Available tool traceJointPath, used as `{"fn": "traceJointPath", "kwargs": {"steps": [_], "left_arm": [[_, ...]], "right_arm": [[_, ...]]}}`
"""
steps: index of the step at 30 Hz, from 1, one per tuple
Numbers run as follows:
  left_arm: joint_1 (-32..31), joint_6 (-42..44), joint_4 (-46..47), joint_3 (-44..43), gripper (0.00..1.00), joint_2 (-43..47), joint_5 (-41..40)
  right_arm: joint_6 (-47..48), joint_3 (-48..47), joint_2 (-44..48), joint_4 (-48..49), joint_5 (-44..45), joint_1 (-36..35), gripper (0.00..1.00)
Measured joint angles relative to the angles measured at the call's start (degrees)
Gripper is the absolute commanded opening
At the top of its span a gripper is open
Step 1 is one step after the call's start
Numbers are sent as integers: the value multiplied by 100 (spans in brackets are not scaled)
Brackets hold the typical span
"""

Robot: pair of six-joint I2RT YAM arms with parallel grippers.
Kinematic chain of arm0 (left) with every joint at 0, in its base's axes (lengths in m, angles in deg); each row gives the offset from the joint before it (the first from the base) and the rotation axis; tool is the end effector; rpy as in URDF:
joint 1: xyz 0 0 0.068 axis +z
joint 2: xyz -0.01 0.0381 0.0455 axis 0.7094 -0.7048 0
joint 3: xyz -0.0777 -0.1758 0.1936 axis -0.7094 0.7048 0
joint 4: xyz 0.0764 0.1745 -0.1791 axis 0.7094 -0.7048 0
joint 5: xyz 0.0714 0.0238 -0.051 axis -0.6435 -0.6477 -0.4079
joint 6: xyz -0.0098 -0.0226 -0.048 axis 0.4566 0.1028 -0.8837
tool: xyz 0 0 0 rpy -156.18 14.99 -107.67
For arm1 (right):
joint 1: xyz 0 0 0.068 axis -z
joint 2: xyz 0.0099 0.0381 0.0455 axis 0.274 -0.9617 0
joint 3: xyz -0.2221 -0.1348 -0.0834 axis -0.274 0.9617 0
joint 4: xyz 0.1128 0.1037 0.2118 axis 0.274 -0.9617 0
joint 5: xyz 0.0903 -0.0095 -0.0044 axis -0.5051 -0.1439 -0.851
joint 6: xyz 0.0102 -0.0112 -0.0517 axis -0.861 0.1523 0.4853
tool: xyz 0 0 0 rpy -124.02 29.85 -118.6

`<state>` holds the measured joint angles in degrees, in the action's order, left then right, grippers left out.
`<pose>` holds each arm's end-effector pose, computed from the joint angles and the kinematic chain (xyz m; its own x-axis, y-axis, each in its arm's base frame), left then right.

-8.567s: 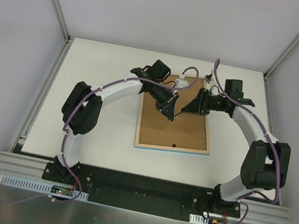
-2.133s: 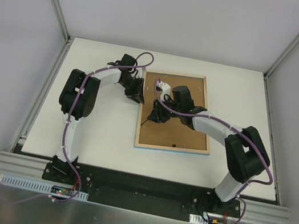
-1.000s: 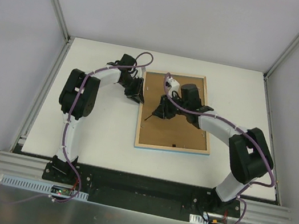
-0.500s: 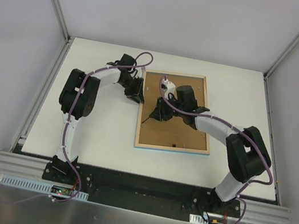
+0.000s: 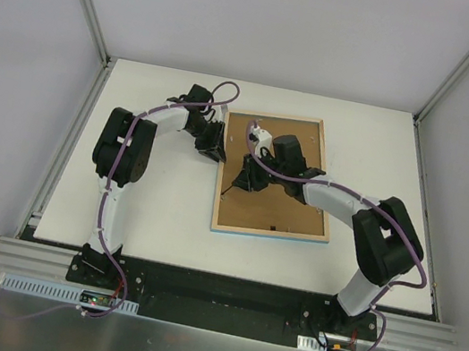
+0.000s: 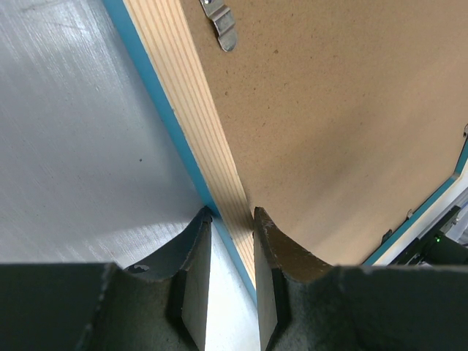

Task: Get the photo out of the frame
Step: Release the photo frame item from the photo frame.

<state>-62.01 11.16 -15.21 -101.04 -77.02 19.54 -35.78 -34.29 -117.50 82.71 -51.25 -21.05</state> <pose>0.4342 -0.1521 0.1537 -0.9187 0.0404 -0.3929 0.2901 0.7441 -0.6018 0.2911 0.2405 0.2074 -0.3303 -0.3678 -0.8692 -0.8937 0.4181 0.1627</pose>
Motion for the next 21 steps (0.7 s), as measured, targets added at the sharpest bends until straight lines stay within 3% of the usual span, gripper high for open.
{"fn": "traceJointPath", "kwargs": {"steps": [21], "left_arm": [[2,-2,7,0,8,-9,17]], "right_arm": [[92,-98,0,-214,-35,-28,1]]}}
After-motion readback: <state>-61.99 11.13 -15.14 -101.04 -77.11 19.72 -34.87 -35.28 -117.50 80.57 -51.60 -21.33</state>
